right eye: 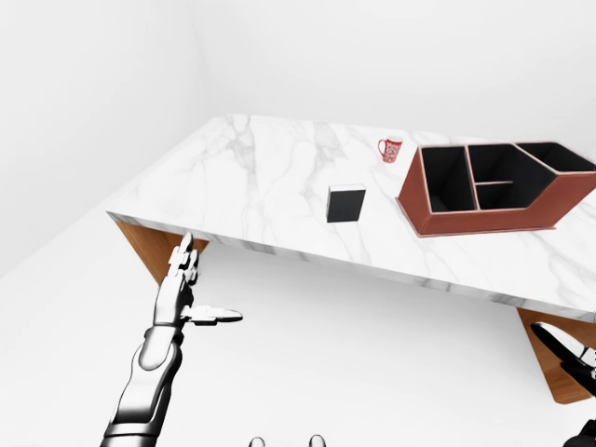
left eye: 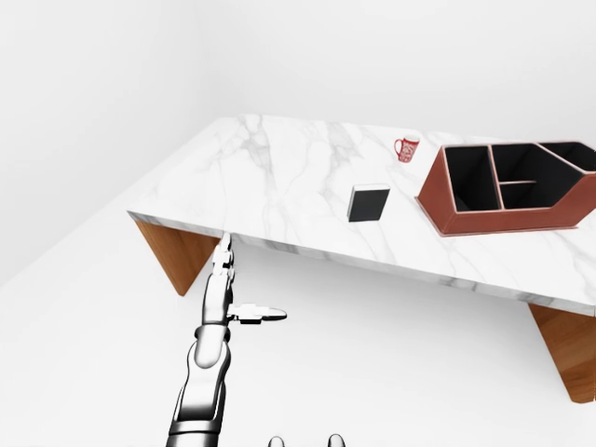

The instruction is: Pick up the book and place it in the left compartment of the caddy.

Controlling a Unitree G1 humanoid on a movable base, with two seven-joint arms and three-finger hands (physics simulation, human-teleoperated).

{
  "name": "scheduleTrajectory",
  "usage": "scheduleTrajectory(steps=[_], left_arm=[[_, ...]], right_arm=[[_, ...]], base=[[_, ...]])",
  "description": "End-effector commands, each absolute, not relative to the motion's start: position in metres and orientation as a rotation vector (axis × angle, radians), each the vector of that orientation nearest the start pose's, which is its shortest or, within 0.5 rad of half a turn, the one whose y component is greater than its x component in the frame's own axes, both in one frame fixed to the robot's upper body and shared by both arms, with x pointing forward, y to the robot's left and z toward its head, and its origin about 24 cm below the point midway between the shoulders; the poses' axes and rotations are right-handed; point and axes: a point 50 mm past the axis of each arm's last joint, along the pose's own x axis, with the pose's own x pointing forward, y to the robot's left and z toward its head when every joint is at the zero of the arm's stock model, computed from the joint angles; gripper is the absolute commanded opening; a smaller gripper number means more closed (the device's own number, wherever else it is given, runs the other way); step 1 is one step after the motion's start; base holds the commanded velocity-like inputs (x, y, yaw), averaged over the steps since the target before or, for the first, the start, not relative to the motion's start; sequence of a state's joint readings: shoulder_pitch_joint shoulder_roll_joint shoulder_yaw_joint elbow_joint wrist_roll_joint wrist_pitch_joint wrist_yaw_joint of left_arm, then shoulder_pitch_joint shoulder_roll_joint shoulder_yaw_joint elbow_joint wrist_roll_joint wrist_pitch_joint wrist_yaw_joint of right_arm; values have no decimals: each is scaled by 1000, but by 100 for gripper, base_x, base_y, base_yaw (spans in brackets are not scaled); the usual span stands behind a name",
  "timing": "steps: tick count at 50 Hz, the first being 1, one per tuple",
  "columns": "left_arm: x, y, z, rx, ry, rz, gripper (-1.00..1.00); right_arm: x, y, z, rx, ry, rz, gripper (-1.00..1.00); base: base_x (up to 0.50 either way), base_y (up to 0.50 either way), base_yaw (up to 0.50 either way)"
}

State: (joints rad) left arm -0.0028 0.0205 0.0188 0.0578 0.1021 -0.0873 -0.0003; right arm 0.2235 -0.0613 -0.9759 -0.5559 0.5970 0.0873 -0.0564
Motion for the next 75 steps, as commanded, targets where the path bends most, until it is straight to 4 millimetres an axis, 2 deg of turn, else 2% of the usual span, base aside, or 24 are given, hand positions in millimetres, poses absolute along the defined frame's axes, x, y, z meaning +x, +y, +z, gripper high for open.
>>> scheduleTrajectory(steps=[1,29,59,75], left_arm=[[253,157,35,123,-21,11,100],[254,157,35,131,-22,12,100],[254,156,33,137,-14,7,100],[253,156,33,144,-16,7,100]], right_arm=[[99,-343,144,161,-495,-846,100],[100,-344,143,147,-484,-859,100],[100,-347,143,144,-479,-892,100],[101,-346,142,139,-471,-888,100]], base=[[0,0,22],[0,0,16],[0,0,0],[8,-19,0]])
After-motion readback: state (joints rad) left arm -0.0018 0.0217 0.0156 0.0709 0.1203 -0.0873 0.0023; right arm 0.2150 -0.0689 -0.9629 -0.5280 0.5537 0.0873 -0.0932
